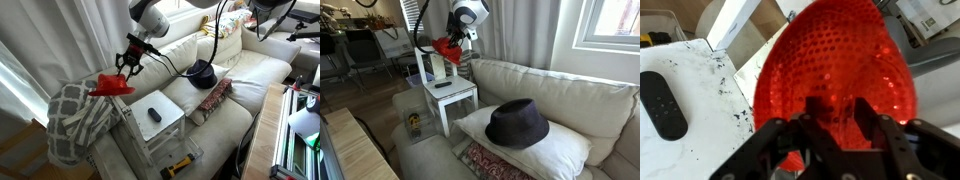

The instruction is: Hang the red and black hats on the backrest of the white chair

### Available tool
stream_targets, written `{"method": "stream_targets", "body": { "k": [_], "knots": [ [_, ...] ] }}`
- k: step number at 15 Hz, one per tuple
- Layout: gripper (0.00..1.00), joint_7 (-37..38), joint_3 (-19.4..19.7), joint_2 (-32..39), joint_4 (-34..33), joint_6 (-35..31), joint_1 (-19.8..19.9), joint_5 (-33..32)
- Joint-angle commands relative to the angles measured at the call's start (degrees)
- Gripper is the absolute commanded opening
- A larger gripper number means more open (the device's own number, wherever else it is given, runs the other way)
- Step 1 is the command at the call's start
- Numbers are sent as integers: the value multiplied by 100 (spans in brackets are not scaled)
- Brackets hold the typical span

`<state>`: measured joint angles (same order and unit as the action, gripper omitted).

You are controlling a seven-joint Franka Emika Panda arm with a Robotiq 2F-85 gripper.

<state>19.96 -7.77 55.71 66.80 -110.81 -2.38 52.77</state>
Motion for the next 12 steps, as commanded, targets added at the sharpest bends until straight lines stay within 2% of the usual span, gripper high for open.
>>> {"method": "stream_targets", "body": {
  "k": [1,4,6,9,12],
  "knots": [
    [79,25,114,3,-131,-29,-55,-184],
    [99,5,164,-30,-148,-105,-48,-262],
    [100,-122,290,-121,-84,-368,-68,-418],
    [100,-487,541,-461,357,-962,2,-899],
    [100,-812,775,-1097,1210,-1625,111,-1347]
  ]
}}
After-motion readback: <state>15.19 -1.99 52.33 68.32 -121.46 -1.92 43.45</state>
